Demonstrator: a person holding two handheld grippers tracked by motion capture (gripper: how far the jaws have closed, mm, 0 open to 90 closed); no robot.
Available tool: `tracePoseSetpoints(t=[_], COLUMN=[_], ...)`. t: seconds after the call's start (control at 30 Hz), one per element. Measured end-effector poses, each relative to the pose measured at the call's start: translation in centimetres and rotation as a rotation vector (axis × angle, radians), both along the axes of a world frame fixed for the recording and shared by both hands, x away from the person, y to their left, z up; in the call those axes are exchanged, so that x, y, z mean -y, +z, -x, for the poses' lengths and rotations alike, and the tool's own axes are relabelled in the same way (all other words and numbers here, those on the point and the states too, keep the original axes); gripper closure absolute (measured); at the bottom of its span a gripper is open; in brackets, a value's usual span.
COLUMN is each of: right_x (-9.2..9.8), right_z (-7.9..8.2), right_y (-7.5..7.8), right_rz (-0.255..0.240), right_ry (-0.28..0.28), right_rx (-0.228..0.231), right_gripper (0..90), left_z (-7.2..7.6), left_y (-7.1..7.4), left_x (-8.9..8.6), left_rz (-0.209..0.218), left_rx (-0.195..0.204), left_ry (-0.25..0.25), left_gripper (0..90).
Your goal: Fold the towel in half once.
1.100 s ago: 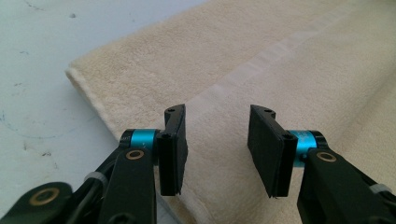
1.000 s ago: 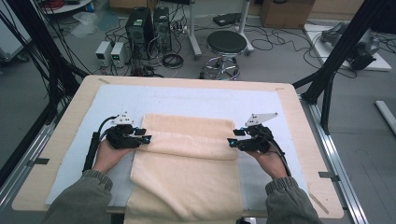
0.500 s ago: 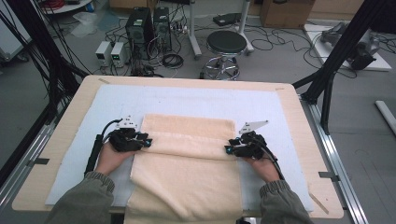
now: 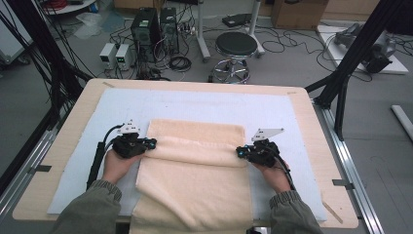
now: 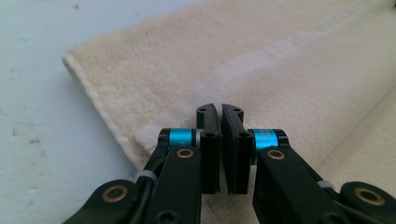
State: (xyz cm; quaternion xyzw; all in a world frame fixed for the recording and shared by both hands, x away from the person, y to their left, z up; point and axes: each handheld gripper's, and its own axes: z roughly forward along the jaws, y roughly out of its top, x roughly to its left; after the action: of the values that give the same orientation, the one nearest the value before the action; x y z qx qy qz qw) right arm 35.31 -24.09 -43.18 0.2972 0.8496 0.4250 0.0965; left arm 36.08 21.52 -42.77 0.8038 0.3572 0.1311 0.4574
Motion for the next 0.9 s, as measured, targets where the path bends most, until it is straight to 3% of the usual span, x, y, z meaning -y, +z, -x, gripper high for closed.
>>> tracePoseSetpoints(t=[0.1,0.23,0.43,0.57,0.9], right_x=[0.1,0.4,0.7,0.9,1.2], right_z=[0.3,1.2,3.8,5.5,10.1], right_y=[0.7,2.7,4.7,5.0,5.1], right_rz=[-0.022,-0.063,-0.089,-0.098,-0.115], right_ry=[0.004,0.023,0.081,0.110,0.170], right_rx=[0.010,0.063,0.105,0.125,0.140], right_gripper=[85.9,85.9,85.9,85.9,85.9], left_z=[0.4,1.3,3.8,5.8,10.0], left_y=[1.0,2.2,3.3,3.4,3.5], left_x=[-0.3,-0.7,-1.1,-1.4,-2.0], left_rz=[0.034,0.067,0.066,0.047,0.073], left_rx=[0.032,0.075,0.124,0.142,0.171], left_ry=[0.003,0.000,-0.051,-0.089,-0.140], left_gripper=[86.0,86.0,86.0,86.0,85.9])
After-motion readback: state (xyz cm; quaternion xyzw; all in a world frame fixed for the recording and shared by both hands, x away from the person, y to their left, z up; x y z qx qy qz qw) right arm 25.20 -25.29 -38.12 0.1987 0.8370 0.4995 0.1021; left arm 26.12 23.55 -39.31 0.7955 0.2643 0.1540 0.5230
